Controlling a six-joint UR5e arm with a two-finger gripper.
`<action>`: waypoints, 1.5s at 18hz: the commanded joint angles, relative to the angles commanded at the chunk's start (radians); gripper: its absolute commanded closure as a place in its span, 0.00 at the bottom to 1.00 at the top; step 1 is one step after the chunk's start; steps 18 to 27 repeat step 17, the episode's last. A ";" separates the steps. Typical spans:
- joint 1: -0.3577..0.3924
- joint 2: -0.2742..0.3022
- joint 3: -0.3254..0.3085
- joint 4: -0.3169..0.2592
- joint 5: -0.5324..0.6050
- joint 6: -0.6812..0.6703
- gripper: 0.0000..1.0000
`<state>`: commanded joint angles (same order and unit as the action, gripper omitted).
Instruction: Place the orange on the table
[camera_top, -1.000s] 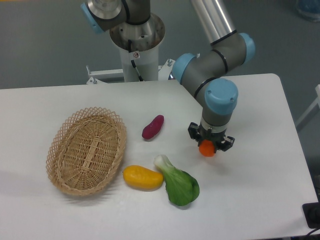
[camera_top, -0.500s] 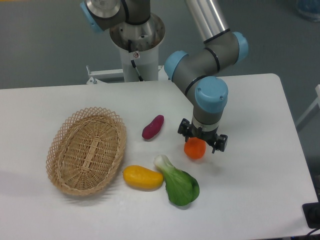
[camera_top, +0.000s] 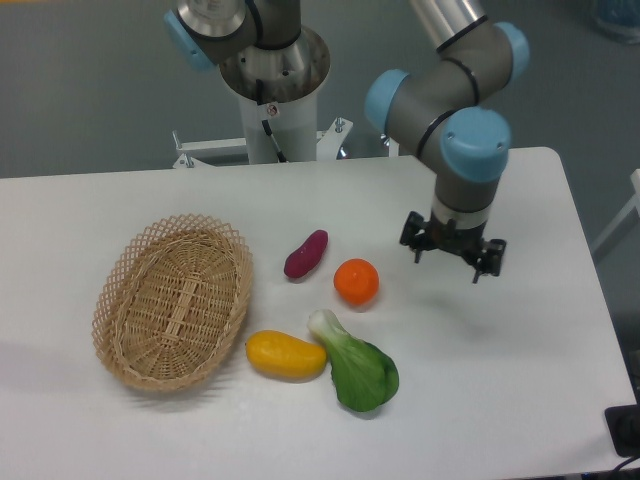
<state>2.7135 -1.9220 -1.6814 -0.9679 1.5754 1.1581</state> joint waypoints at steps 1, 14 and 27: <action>0.020 -0.006 0.015 0.000 -0.002 0.035 0.00; 0.109 -0.068 0.129 -0.051 -0.068 0.229 0.00; 0.107 -0.066 0.127 -0.049 -0.066 0.229 0.00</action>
